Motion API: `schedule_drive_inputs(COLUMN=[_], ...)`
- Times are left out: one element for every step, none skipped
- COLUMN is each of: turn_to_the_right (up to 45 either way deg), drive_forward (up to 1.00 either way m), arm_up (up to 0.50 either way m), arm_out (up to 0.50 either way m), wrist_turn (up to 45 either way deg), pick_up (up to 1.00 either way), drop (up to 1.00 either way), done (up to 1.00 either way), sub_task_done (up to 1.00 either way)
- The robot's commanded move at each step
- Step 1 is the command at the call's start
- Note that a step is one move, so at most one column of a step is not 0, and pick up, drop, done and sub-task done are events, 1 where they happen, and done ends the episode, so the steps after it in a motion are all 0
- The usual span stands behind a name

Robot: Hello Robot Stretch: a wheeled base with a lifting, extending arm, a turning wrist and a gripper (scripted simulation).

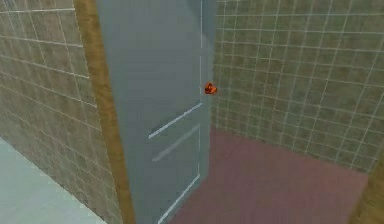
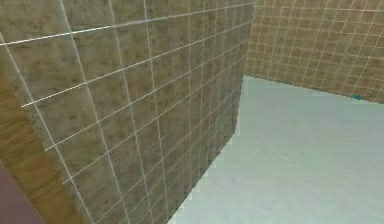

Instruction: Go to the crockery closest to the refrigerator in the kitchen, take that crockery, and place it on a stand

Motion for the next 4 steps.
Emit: schedule_drive_inputs(turn_to_the_right=[0.0,27.0,0.0,0.0], drive_forward=[0.40,0.00,1.00,0.20], arm_up=[0.00,0.00,0.00,0.00], arm_out=[0.00,0.00,0.00,0.00], wrist_turn=[0.0,0.0,0.0,0.0], pick_up=[0.00,0.00,0.00,0.00], drop=[0.00,0.00,0.00,0.00], done=[0.00,0.00,0.00,0.00], sub_task_done=[0.00,0.00,0.00,0.00])
